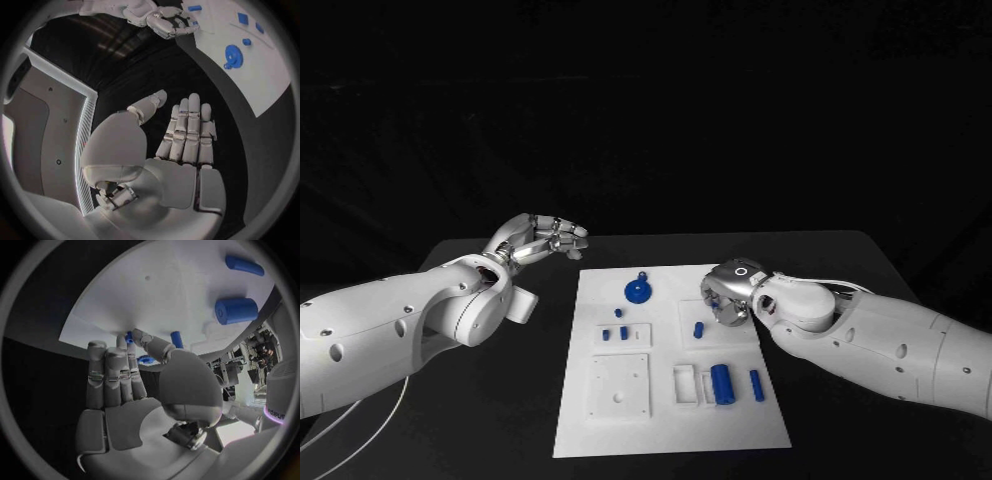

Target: Assemble the parts on the task board

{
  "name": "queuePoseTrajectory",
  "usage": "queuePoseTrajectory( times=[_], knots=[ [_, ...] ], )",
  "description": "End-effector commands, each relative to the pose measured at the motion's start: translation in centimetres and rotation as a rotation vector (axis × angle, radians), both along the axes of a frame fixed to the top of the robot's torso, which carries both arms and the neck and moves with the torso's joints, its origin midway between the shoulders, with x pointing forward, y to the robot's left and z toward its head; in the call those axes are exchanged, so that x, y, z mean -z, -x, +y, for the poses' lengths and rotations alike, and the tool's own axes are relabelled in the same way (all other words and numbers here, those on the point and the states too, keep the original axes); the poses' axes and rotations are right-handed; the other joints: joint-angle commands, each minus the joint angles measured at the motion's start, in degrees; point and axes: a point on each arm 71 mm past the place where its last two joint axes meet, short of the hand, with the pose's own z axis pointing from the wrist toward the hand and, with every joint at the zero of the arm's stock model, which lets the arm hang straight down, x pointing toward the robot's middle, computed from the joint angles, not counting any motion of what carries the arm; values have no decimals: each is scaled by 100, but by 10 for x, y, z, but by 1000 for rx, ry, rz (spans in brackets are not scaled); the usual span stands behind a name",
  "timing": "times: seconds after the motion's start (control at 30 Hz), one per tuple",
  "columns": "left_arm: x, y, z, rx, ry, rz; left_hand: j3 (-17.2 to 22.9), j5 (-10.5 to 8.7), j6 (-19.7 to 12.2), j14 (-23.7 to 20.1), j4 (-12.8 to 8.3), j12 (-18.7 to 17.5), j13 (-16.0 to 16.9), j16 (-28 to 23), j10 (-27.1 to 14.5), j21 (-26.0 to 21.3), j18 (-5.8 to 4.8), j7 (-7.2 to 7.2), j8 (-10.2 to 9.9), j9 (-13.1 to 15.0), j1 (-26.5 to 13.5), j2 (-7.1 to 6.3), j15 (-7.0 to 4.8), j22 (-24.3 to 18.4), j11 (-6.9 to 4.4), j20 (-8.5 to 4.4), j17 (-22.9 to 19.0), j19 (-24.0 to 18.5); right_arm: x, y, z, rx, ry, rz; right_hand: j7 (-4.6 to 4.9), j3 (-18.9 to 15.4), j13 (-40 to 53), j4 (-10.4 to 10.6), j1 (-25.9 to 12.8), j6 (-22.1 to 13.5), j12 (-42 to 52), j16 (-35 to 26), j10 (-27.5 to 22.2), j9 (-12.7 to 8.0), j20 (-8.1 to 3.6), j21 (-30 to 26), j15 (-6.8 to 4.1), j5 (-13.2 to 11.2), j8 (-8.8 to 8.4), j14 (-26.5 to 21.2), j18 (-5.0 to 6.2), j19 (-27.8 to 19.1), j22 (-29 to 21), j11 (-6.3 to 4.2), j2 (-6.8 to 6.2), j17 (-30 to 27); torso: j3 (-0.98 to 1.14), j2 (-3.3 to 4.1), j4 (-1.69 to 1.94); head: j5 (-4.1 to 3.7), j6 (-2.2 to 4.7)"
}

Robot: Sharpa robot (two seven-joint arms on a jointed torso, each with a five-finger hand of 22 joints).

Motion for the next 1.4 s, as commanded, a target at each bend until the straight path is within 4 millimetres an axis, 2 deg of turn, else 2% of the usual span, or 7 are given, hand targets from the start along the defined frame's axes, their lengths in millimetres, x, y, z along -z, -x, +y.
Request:
queuePoseTrajectory(
  times=[0.03,0.07,0.13,0.33,0.63,1.07,1.4],
  knots=[
    [-2,-1,-1,2,0,-16,10,37,-33,33,-40,17,-9,-28,-40,-31,-33,-12,20,-9,-11,48,8,9,-19,-1,9,28,11,2,-5,17,58,64,-1,49,57,-2,32,41,36,23,231,11,-89,26,-182,-33,34,-153,271,47,109,-65,-18,-7,3,3,0,28,-18],
    [-2,-1,0,2,0,-15,10,37,-33,33,-40,17,-9,-28,-40,-31,-33,-12,20,-9,-11,48,8,10,-19,-1,10,28,10,2,-4,17,57,63,-1,50,59,-2,31,41,35,24,231,12,-89,27,-182,-37,34,-153,271,47,109,-65,-20,-8,2,4,1,28,1],
    [-2,-1,0,-1,1,-15,9,37,-33,33,-41,17,-9,-29,-40,-32,-33,-11,20,-9,-11,47,8,10,-19,-1,11,28,7,1,-5,18,55,60,-1,55,64,0,31,41,34,26,231,14,-90,28,-183,-44,33,-154,271,48,108,-65,-20,-11,1,4,1,34,-34],
    [-1,-2,0,-3,4,-10,7,39,-34,34,-40,16,-10,-33,-42,-34,-34,-11,21,-9,-15,48,8,12,-18,-1,16,30,0,0,-5,21,47,57,-1,63,73,4,29,42,33,30,231,18,-90,31,-183,-57,31,-155,271,47,107,-66,-22,-15,-2,4,8,34,-54],
    [-1,-3,1,-9,6,-7,6,40,-35,35,-40,16,-11,-38,-44,-36,-34,-10,21,-9,-18,50,8,13,-17,-1,22,31,-12,-1,-4,19,28,48,-1,71,82,7,26,42,31,34,232,23,-90,33,-183,-71,29,-157,271,46,107,-66,-23,-21,-2,3,-6,33,-33],
    [-1,-3,2,-14,12,-3,5,41,-36,36,-40,15,-12,-43,-48,-38,-35,-10,22,-10,-20,51,8,15,-16,-1,27,33,-23,-2,-4,19,7,32,-1,88,101,12,27,44,28,43,233,32,-92,39,-185,-105,26,-160,271,45,106,-68,-30,-31,-3,7,0,23,-41],
    [-2,-3,2,-18,18,-5,4,42,-37,38,-40,12,-15,-50,-55,-42,-35,-10,23,-10,-24,53,8,18,-13,-2,36,35,-41,6,0,-24,-161,-10,-1,110,120,34,25,46,25,52,234,41,-92,43,-185,-121,22,-161,271,48,103,-68,-41,-41,-13,0,-3,28,-66]
  ],
)
